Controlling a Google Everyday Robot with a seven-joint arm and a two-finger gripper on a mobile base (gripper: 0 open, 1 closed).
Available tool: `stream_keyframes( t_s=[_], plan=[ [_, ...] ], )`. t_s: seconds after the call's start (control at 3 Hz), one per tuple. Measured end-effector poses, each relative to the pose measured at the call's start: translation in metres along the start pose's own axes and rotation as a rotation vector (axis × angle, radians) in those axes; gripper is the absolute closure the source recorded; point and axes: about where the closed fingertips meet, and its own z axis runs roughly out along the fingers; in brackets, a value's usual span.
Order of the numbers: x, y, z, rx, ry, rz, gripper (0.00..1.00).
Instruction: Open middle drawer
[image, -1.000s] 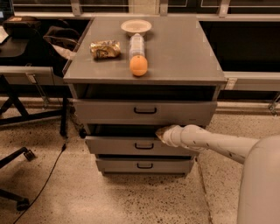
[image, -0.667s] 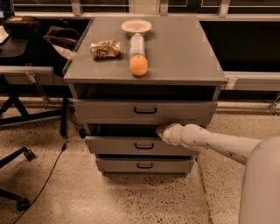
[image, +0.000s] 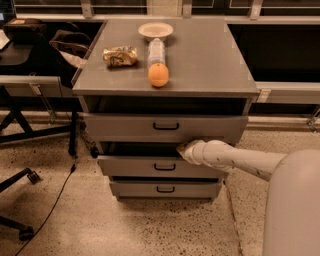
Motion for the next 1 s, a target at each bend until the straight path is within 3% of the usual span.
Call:
stream_keyframes(
  t_s=[0.33,1.0],
  plan=[
    [0.005,0.003,0.004,-0.011,0.016,0.009,1.0],
    [0.039,0.016,0.025,-0.053,0.08,0.061,1.0]
  ],
)
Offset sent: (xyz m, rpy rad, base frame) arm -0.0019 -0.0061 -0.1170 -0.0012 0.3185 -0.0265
